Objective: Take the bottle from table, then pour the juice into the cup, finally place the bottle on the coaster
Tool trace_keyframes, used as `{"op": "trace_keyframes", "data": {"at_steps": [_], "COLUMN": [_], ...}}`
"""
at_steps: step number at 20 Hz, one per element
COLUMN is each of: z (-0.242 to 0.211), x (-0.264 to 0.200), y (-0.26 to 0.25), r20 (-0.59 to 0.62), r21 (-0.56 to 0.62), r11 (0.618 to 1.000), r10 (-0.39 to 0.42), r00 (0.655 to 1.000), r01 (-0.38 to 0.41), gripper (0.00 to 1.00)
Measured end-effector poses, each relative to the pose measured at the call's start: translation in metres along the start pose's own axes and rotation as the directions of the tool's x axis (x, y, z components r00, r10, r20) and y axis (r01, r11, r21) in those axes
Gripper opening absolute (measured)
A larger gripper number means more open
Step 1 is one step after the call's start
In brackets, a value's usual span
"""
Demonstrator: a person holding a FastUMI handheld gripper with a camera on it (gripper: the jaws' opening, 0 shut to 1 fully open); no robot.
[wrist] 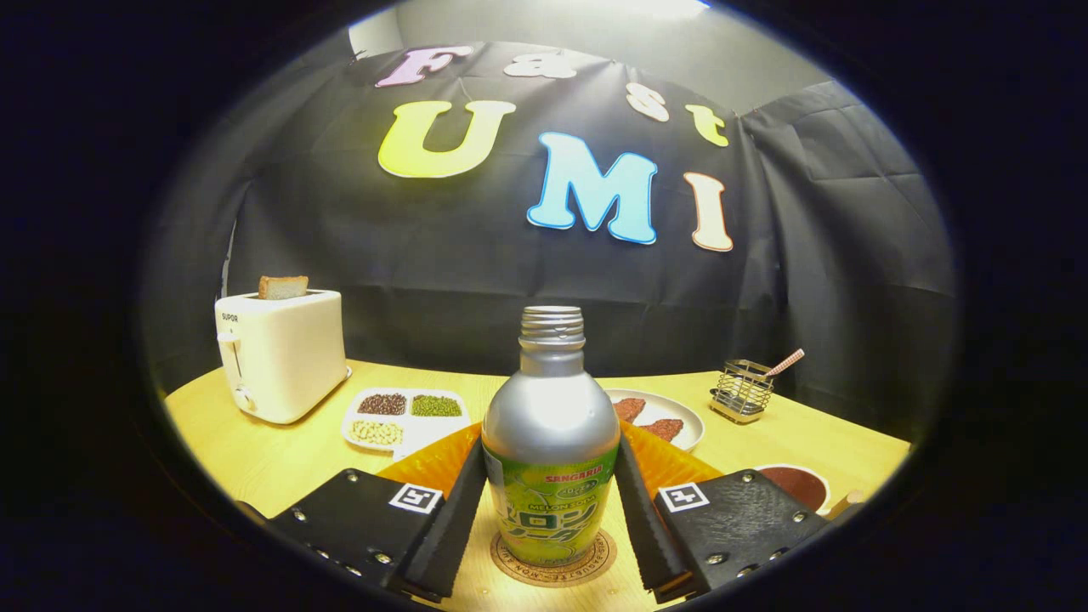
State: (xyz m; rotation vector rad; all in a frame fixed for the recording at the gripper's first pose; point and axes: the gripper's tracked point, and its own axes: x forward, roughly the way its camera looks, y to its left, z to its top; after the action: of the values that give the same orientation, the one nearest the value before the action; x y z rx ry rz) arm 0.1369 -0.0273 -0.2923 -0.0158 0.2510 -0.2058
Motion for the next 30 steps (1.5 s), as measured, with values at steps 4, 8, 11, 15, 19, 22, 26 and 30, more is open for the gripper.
{"op": "trace_keyframes", "data": {"at_steps": [4,8,11,15,19,22,26,30], "z": [-0.002,0.007,0.040,0.096,0.151,0.183,0.217,0.230], "x": [-0.001,-0.004,-0.024,-0.061,-0.107,-0.129,-0.149,-0.171], "y": [-0.003,-0.004,-0.010,-0.012,-0.036,-0.039,-0.030,-0.037], "r20": [0.011,0.021,0.074,0.108,0.140,0.126,0.123,0.151], "r21": [0.034,-0.018,0.006,0.032,-0.014,-0.044,-0.032,-0.039], "r11": [0.999,1.000,1.000,0.995,0.997,0.996,0.988,0.982], "r10": [-0.001,0.009,0.025,0.092,0.072,0.089,0.153,0.189], "r00": [1.000,1.000,0.997,0.990,0.988,0.988,0.981,0.970], "r01": [0.001,-0.009,-0.026,-0.096,-0.071,-0.084,-0.150,-0.185], "gripper": [0.79,0.93,0.99,0.99,0.98,0.98,0.98,0.98]}}
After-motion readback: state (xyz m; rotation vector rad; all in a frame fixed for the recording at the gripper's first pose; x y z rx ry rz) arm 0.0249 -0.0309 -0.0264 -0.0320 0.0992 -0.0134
